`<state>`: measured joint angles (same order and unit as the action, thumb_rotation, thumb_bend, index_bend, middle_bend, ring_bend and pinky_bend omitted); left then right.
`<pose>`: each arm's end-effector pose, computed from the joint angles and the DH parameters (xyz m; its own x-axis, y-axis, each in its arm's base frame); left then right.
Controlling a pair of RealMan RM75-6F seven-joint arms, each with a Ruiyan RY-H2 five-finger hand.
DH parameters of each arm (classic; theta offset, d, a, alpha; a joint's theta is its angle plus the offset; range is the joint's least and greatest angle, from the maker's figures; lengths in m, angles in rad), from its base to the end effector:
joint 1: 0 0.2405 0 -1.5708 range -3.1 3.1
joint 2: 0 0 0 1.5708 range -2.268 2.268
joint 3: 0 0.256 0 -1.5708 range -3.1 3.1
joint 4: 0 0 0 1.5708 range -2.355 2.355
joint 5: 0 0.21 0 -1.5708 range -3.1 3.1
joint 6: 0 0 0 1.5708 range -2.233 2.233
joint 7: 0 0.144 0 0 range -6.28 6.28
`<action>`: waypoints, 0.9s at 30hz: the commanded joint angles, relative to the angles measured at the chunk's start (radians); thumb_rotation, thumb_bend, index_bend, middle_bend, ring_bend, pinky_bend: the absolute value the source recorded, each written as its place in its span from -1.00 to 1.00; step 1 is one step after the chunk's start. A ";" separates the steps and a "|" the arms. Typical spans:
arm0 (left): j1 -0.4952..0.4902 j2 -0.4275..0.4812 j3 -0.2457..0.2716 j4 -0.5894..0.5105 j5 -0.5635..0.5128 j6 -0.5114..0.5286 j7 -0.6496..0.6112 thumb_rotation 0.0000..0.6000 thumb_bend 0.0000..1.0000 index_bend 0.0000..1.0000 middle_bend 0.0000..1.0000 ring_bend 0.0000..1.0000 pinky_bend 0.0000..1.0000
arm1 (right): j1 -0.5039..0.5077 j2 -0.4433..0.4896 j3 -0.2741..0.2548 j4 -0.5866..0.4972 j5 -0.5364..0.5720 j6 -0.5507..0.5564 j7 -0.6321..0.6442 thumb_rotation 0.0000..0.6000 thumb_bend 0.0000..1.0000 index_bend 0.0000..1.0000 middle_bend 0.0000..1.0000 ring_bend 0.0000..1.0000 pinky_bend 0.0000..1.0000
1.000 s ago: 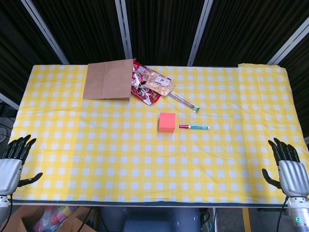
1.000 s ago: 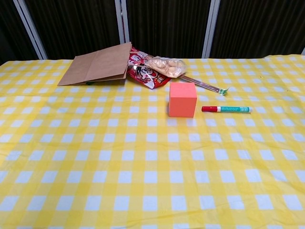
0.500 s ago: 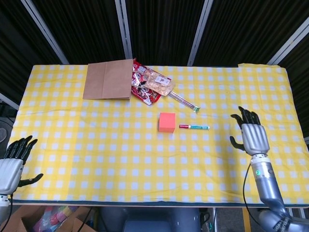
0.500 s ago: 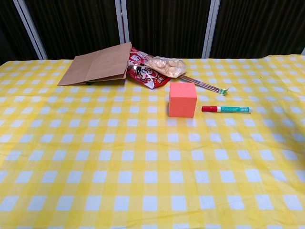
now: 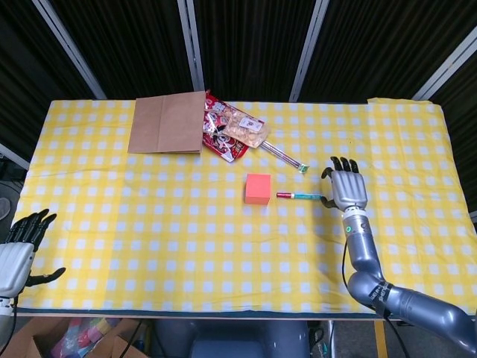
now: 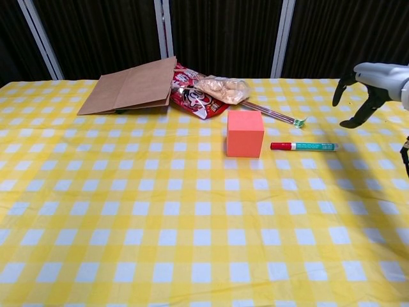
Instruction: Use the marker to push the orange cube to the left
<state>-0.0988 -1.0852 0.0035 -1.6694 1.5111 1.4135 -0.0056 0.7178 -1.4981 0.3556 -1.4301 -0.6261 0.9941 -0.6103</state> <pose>-0.3068 0.1723 0.1474 0.3726 0.1233 0.9198 0.9278 -0.0308 -0.3718 -0.2022 -0.3903 0.0394 0.3930 -0.2446 0.8864 -0.9034 0.0770 0.4218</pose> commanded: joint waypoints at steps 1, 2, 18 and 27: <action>-0.002 0.002 0.001 -0.003 -0.003 -0.007 -0.001 1.00 -1.00 -1.00 -1.00 -1.00 -0.90 | 0.037 -0.054 0.001 0.079 0.043 -0.027 -0.008 1.00 -0.34 -0.23 -0.77 -1.00 -1.00; -0.003 0.003 0.001 -0.005 -0.006 -0.010 -0.001 1.00 -1.00 -1.00 -1.00 -1.00 -0.90 | 0.044 -0.064 0.000 0.100 0.052 -0.033 -0.007 1.00 -0.34 -0.23 -0.77 -1.00 -1.00; -0.009 0.007 -0.001 -0.015 -0.022 -0.025 -0.003 1.00 -1.00 -1.00 -1.00 -1.00 -0.90 | 0.086 -0.144 -0.024 0.266 0.089 -0.098 0.033 1.00 -0.34 -0.23 -0.77 -1.00 -1.00; -0.010 0.007 -0.002 -0.015 -0.024 -0.024 -0.006 1.00 -1.00 -1.00 -1.00 -1.00 -0.90 | 0.094 -0.189 -0.033 0.343 0.109 -0.125 0.051 1.00 -0.34 -0.23 -0.77 -1.00 -1.00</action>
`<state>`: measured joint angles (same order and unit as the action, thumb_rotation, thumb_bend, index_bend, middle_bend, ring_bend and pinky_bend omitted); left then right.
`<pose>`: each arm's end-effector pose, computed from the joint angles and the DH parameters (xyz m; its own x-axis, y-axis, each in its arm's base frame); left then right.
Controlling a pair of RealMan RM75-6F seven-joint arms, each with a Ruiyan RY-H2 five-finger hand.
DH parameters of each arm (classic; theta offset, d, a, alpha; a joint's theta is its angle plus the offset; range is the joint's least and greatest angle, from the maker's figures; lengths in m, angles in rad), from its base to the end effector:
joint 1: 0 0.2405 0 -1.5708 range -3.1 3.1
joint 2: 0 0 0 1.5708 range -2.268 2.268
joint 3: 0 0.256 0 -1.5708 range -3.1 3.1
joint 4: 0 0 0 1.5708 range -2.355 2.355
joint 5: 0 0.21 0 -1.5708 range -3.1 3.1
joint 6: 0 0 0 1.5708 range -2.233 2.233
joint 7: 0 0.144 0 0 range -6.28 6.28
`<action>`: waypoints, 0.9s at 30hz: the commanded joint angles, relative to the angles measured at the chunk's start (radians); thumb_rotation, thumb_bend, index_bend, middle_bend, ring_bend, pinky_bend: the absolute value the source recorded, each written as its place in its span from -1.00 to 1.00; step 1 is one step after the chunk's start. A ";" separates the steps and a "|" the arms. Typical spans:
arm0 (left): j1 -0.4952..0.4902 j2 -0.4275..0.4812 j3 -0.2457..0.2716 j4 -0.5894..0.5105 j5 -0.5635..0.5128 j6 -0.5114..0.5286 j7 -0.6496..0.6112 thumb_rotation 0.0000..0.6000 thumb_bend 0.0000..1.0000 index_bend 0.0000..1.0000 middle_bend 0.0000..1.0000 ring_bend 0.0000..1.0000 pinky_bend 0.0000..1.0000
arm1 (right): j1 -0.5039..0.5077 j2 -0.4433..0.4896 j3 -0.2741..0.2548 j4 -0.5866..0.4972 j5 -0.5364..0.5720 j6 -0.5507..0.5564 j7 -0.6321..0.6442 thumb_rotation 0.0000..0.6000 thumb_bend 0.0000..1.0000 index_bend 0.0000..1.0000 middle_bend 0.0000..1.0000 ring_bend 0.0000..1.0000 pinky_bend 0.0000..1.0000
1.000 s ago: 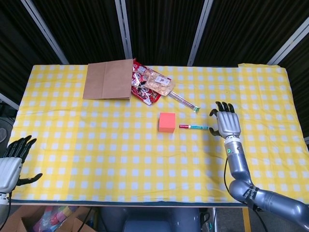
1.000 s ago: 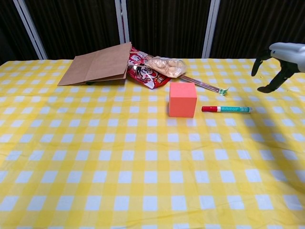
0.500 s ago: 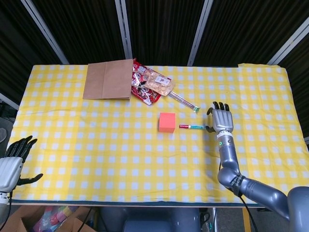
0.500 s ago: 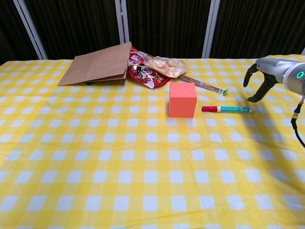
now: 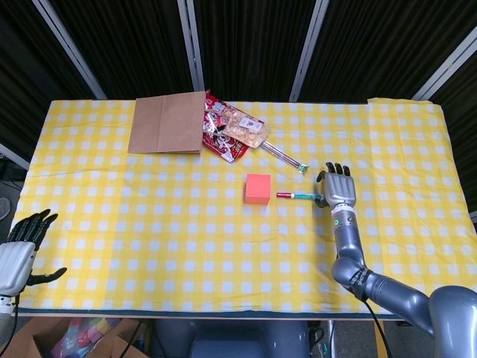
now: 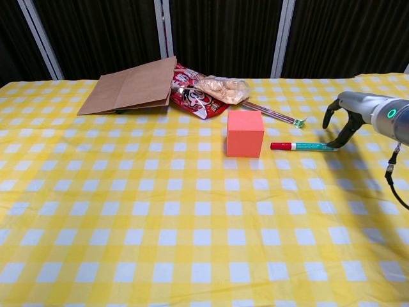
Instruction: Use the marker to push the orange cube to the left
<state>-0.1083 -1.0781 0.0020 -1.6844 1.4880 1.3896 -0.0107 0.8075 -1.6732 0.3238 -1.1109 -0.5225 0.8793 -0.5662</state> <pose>-0.3068 0.1749 0.1465 0.3576 0.1428 0.9229 0.9332 -0.0161 -0.3591 -0.2231 -0.4139 -0.0055 0.3628 -0.3179 0.8760 -0.8920 0.1535 0.4251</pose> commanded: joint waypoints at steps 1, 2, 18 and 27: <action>-0.001 0.000 -0.001 0.000 -0.002 0.000 -0.001 1.00 -1.00 -1.00 -1.00 -1.00 -0.90 | 0.006 -0.019 -0.002 0.034 0.005 -0.014 0.008 1.00 -0.34 -0.23 -0.77 -1.00 -1.00; -0.001 0.001 -0.002 -0.001 -0.002 -0.001 -0.002 1.00 -1.00 -1.00 -1.00 -1.00 -0.90 | 0.008 -0.027 -0.004 0.048 0.003 -0.018 0.011 1.00 -0.34 -0.23 -0.77 -1.00 -1.00; -0.004 0.004 -0.001 -0.007 -0.008 -0.008 -0.005 1.00 -1.00 -1.00 -1.00 -1.00 -0.90 | 0.017 -0.087 -0.023 0.147 -0.021 -0.066 0.030 1.00 -0.30 -0.10 -0.70 -1.00 -1.00; -0.004 0.005 0.001 -0.010 -0.008 -0.010 -0.010 1.00 -1.00 -1.00 -1.00 -1.00 -0.90 | 0.011 -0.090 -0.019 0.143 -0.044 -0.059 0.051 1.00 -0.06 0.12 -0.63 -1.00 -1.00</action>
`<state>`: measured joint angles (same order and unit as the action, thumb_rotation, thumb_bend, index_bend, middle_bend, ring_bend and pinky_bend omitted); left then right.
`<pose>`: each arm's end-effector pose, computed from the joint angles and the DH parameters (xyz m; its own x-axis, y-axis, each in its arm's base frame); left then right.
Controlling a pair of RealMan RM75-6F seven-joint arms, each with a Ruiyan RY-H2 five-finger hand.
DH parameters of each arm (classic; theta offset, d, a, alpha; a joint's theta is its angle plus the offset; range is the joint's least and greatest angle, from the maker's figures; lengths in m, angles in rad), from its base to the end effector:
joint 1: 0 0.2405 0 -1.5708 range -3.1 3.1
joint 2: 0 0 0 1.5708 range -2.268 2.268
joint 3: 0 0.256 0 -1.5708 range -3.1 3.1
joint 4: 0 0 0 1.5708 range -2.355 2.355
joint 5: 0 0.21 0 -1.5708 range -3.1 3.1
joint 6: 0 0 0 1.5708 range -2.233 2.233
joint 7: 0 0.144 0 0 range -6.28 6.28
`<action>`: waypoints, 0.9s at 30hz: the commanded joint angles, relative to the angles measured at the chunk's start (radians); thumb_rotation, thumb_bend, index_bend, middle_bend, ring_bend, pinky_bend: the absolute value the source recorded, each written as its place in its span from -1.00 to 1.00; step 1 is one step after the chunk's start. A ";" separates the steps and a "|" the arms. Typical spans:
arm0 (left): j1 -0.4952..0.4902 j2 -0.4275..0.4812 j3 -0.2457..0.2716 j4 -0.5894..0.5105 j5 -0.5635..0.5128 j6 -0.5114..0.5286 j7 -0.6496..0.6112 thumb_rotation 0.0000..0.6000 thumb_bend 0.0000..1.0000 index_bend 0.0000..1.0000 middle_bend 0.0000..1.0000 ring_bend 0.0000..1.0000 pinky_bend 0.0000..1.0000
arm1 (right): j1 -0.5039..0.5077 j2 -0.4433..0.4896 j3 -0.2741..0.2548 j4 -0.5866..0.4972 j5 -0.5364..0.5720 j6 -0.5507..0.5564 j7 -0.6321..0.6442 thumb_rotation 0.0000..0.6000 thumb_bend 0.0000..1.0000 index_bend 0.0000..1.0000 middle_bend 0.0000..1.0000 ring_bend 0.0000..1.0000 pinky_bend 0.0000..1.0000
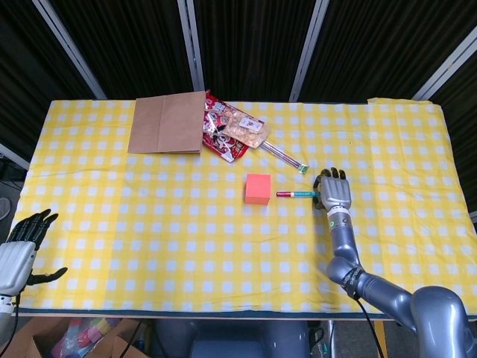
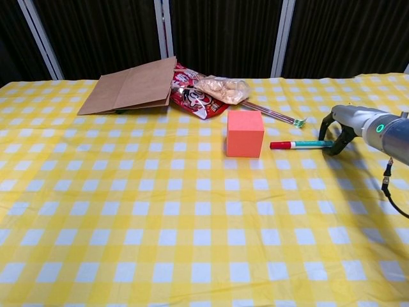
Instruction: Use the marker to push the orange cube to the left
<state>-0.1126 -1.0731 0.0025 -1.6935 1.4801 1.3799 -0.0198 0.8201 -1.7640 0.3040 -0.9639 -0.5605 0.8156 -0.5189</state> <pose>-0.3061 0.1757 0.1463 0.3442 0.1518 0.9265 0.9379 -0.0108 -0.3467 -0.2316 -0.4153 -0.0301 0.3684 -0.3472 0.8624 -0.8886 0.1412 0.4364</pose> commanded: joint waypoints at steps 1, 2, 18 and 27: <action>0.000 0.000 0.000 -0.001 0.000 0.000 -0.001 1.00 -1.00 -1.00 -1.00 -1.00 -0.90 | -0.003 0.002 0.001 -0.007 -0.009 0.007 0.005 1.00 -0.06 0.16 -0.63 -1.00 -1.00; 0.000 0.001 0.000 -0.001 0.000 0.000 -0.001 1.00 -1.00 -1.00 -1.00 -1.00 -0.90 | -0.004 0.003 0.001 -0.011 -0.010 0.009 0.006 1.00 -0.06 0.19 -0.62 -1.00 -1.00; -0.001 0.001 -0.001 -0.003 -0.005 0.000 0.000 1.00 -1.00 -1.00 -1.00 -1.00 -0.90 | -0.012 0.062 0.023 -0.116 -0.018 0.064 -0.004 1.00 -0.04 0.30 -0.60 -1.00 -1.00; -0.001 0.001 -0.001 -0.004 -0.007 -0.001 0.001 1.00 -1.00 -1.00 -1.00 -1.00 -0.90 | -0.022 0.132 0.043 -0.207 -0.021 0.116 -0.012 1.00 -0.04 0.30 -0.60 -1.00 -1.00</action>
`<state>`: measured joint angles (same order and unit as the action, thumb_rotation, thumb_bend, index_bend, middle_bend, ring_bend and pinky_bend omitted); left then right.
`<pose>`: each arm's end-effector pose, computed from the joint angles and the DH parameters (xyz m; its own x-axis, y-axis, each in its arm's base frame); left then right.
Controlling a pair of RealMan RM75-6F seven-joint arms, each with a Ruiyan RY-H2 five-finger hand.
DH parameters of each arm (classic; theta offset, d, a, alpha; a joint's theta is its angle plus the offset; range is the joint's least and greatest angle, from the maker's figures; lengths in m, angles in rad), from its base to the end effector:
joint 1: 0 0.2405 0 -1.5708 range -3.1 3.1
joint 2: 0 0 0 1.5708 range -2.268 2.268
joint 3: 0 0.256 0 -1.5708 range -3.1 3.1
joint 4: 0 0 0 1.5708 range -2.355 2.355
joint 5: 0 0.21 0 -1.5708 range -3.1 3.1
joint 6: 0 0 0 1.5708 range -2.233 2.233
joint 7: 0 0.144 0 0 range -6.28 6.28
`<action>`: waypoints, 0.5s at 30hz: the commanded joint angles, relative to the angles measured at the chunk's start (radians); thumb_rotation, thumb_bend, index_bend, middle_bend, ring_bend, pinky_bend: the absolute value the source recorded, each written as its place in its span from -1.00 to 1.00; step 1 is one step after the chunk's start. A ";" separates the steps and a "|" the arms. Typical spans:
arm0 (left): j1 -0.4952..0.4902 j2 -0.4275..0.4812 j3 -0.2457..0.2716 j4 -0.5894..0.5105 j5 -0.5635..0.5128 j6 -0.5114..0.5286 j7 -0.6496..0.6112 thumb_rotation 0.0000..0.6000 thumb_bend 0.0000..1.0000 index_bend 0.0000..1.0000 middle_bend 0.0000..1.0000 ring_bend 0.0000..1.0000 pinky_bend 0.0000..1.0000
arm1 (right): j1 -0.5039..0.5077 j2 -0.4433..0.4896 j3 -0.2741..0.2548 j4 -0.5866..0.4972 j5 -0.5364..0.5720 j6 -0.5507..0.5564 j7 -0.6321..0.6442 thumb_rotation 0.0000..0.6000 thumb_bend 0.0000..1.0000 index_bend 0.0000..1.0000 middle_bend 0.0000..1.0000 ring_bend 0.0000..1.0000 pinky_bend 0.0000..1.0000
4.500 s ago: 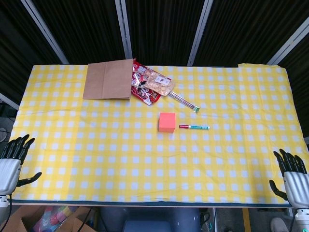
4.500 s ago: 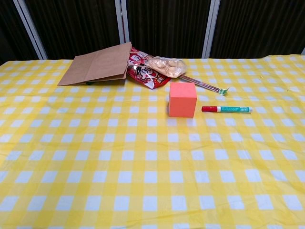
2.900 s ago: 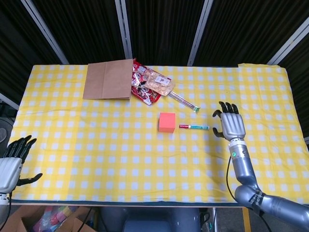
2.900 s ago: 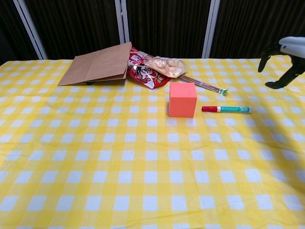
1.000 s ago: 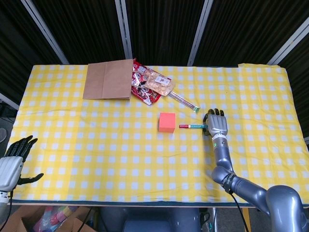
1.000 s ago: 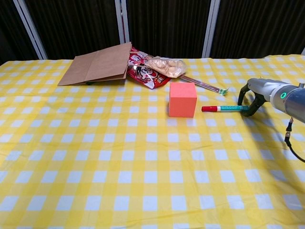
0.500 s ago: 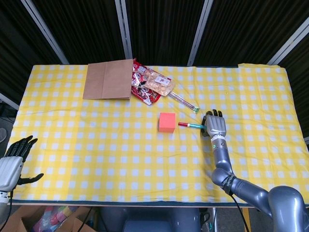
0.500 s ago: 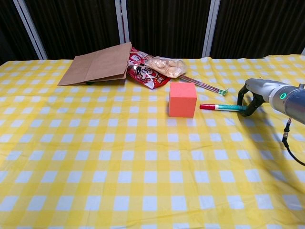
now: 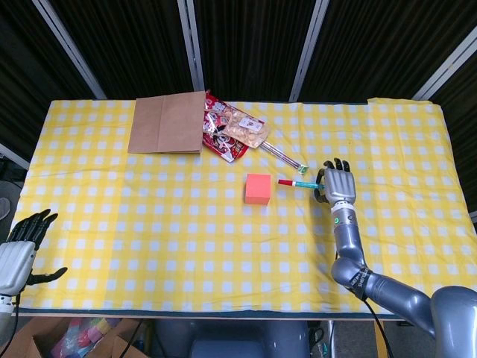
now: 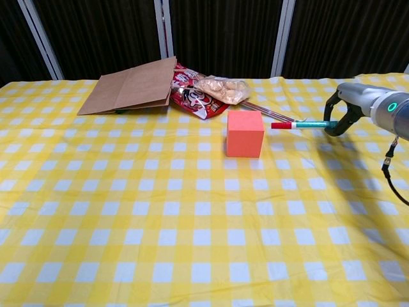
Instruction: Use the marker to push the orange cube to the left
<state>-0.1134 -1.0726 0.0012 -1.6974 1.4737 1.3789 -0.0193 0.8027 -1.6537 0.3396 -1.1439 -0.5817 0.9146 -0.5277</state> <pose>-0.3060 0.1762 0.1464 0.3405 0.1515 0.9280 0.9391 -0.0055 -0.3436 -0.2133 -0.4170 0.0050 0.3581 -0.2620 0.8961 -0.9067 0.1312 0.4007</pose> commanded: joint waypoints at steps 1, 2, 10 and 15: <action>0.000 0.000 0.000 0.000 0.000 0.000 0.001 1.00 -1.00 -1.00 -1.00 -1.00 -0.90 | -0.006 0.029 0.008 -0.039 0.001 0.023 -0.005 1.00 -0.04 0.30 -0.60 -1.00 -1.00; 0.000 0.000 0.000 -0.001 0.000 0.000 0.001 1.00 -1.00 -1.00 -1.00 -1.00 -0.90 | -0.008 0.036 0.007 -0.050 0.002 0.027 -0.008 1.00 -0.04 0.30 -0.60 -1.00 -1.00; 0.001 0.000 0.001 -0.003 0.005 0.003 -0.001 1.00 -1.00 -1.00 -1.00 -1.00 -0.90 | -0.013 0.051 -0.010 -0.096 0.006 0.024 -0.011 1.00 -0.04 0.30 -0.60 -1.00 -1.00; 0.000 0.000 0.002 -0.002 0.006 0.002 -0.006 1.00 -1.00 -1.00 -1.00 -1.00 -0.90 | -0.005 0.040 -0.021 -0.085 -0.008 -0.001 0.003 1.00 -0.03 0.30 -0.60 -1.00 -1.00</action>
<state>-0.1134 -1.0722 0.0027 -1.6997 1.4796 1.3814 -0.0252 0.7950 -1.6105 0.3216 -1.2328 -0.5865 0.9190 -0.5271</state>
